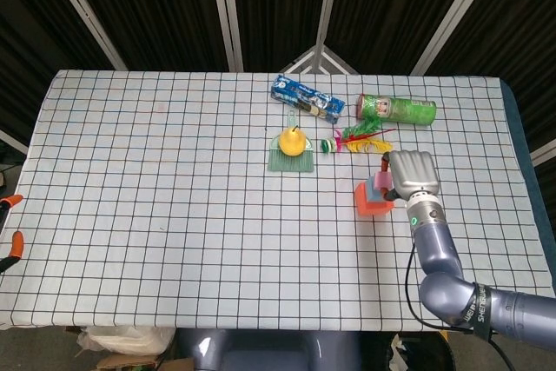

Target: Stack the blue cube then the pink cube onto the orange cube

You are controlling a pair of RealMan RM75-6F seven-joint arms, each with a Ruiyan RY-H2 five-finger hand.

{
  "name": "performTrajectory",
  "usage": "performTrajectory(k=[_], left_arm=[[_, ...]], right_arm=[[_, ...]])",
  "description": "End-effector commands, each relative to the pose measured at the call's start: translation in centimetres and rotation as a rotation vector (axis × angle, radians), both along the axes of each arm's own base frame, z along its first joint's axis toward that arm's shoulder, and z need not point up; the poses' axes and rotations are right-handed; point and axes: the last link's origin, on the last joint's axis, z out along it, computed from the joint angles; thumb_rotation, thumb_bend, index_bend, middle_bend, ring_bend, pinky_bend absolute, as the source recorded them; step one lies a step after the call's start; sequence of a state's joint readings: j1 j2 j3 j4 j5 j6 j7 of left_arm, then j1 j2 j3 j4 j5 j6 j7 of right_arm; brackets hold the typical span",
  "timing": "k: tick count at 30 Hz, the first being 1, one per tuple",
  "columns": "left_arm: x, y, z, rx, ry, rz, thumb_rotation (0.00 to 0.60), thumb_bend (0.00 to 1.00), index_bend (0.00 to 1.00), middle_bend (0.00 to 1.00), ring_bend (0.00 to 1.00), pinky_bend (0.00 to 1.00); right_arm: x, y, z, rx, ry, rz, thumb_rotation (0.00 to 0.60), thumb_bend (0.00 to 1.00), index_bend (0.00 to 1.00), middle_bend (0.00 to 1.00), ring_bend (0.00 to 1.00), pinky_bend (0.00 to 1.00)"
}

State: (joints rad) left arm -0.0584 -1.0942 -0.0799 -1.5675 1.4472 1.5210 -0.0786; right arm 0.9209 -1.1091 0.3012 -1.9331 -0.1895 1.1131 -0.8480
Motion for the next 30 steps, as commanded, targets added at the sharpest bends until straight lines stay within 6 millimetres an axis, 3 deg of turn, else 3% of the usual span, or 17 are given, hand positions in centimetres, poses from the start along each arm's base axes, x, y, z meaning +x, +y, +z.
performTrajectory(k=[1,9,30], left_arm=[[0.02,0.04,-0.09,-0.001,0.002,0.002,0.600,0.58,0.19,0.07,0.00,0.00],[0.13,0.10,-0.36,-0.004,0.010,0.006,0.600,0.58,0.19,0.07,0.00,0.00],[0.08,0.19,-0.38,-0.001,0.016,0.012,0.600,0.58,0.19,0.07,0.00,0.00]], right_arm=[[-0.40,-0.08,0.47,0.003,0.001,-0.009,0.600,0.46,0.52,1.00,1.00,0.93],[-0.58,0.00,1.18,0.020,-0.017,0.006,0.600,0.47,0.53,1.00,1.00,0.93],[-1.20,-0.60,0.51,0.097,-0.051,0.046,0.600,0.47,0.53,1.00,1.00,0.93]])
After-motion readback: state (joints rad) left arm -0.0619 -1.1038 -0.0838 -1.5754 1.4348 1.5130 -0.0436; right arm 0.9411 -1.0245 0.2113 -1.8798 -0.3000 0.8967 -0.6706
